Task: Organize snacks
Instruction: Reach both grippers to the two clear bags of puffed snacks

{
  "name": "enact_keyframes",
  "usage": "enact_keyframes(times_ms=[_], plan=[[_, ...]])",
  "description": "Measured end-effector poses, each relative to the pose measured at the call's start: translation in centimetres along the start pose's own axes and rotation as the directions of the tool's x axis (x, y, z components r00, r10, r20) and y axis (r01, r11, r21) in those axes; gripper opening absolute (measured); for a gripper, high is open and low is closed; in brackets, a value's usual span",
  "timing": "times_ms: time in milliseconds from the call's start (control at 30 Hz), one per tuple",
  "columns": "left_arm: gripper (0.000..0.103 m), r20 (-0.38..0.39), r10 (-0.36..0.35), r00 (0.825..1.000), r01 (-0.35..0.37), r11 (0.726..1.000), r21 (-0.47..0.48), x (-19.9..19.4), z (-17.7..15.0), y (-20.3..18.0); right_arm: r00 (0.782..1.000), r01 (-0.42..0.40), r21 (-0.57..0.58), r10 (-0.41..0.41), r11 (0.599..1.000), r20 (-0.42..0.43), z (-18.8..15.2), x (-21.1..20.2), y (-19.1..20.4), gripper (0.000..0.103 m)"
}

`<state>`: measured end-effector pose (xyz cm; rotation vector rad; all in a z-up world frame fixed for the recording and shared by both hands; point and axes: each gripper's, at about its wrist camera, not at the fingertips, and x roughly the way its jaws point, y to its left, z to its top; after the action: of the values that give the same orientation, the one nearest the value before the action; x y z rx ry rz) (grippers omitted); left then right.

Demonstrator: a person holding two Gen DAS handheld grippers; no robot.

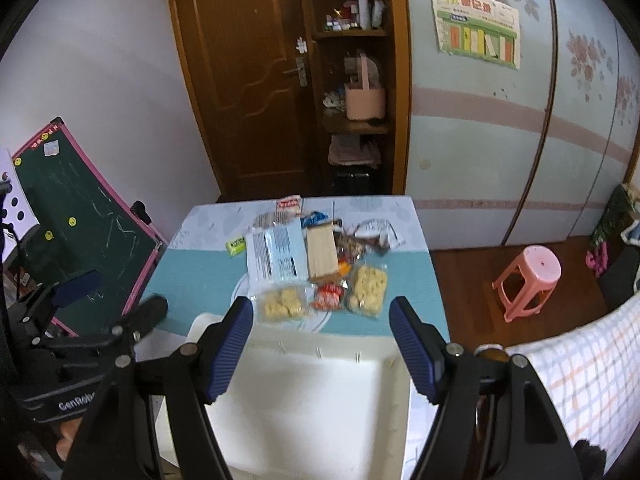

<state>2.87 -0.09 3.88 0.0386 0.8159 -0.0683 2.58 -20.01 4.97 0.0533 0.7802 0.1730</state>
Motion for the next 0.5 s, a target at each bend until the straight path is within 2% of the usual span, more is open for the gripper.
enact_keyframes(times_ms=[33,200,300,433,500], plan=[[0.096,0.003,-0.006,1.0,0.006,1.0,0.006,-0.1,0.3,-0.1,1.0,-0.003,-0.005,0.003,1.0,0.003,0.5,-0.1,0.0,0.071],[0.096,0.077,0.054,0.996,-0.06,0.995,0.075,-0.8,2.7,-0.7,0.999,-0.006,-0.031,0.008,0.999,0.053,3.9,-1.5,-0.4,0.071],[0.096,0.094,0.057,0.994,-0.066,0.993,0.095,-0.7,4.4,-1.0,0.996,0.003,-0.041,0.001,0.999,0.086,5.9,-2.0,-0.9,0.071],[0.096,0.115,0.084,0.99,-0.096,0.99,0.105,0.4,6.6,-1.5,0.995,0.039,-0.042,-0.035,0.998,0.09,8.2,-0.5,-1.7,0.072],[0.096,0.103,0.093,0.99,-0.104,0.989,0.106,1.8,7.4,-1.5,0.997,0.043,-0.033,-0.041,0.999,0.058,9.0,1.4,-2.4,0.072]])
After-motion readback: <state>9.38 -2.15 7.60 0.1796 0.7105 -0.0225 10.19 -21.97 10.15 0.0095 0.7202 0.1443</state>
